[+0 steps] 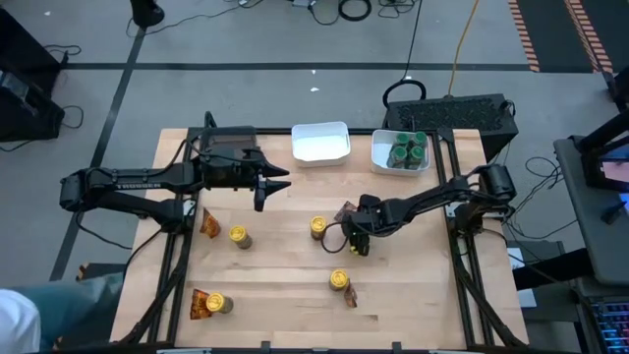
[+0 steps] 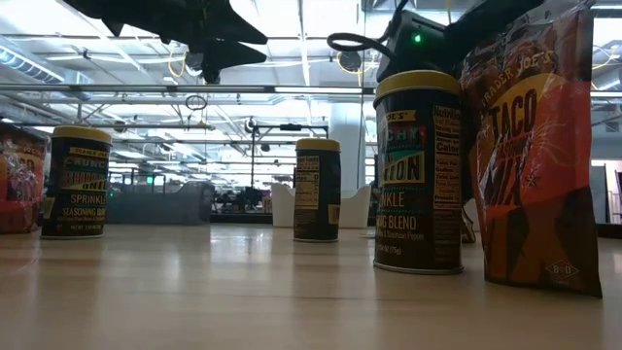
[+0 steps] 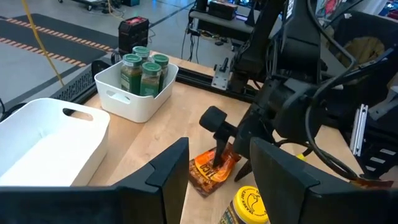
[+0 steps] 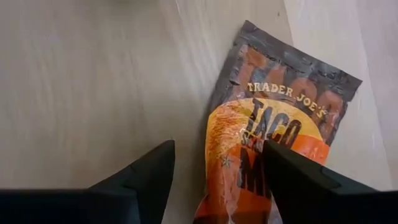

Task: Sort spices by type
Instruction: Put the top right orange seasoning bag into the left white bin

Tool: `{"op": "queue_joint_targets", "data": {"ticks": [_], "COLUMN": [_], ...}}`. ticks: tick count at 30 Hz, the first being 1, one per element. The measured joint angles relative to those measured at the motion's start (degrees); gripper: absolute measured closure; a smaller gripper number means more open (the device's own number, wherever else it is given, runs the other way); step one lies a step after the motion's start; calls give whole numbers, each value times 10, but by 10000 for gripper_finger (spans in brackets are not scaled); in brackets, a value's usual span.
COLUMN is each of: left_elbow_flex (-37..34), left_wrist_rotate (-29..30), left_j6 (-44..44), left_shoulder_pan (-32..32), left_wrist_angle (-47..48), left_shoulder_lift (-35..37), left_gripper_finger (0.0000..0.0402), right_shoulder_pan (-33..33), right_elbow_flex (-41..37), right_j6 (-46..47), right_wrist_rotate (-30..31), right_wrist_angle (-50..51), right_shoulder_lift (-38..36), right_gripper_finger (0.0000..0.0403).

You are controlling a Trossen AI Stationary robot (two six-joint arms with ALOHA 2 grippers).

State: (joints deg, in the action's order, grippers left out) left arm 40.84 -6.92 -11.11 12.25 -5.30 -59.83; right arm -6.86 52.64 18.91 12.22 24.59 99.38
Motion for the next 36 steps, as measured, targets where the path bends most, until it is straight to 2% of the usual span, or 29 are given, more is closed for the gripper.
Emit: {"op": "queue_joint_targets", "data": {"ticks": [8,21,29,32,36], "left_elbow_flex": [0,0,0,0,0], "left_wrist_rotate": [0,0,0,0,9], "left_j6": [11,15,8,-44,-222], "left_shoulder_pan": [0,0,0,4,18], "left_wrist_angle": [1,2,-2,-8,-21], "left_shoulder_lift": [0,0,0,0,-4], "left_gripper_finger": [228,228,228,228,228], "right_shoulder_pan": [-2,0,1,1,0], "right_elbow_flex": [2,7,52,76,123], "right_j6": [10,12,16,12,5], "right_wrist_rotate": [8,20,63,92,158], "right_wrist_angle": [2,31,103,130,175], "right_shoulder_lift": [12,9,-28,-49,-77], "right_gripper_finger": [228,389,398,398,400]}}
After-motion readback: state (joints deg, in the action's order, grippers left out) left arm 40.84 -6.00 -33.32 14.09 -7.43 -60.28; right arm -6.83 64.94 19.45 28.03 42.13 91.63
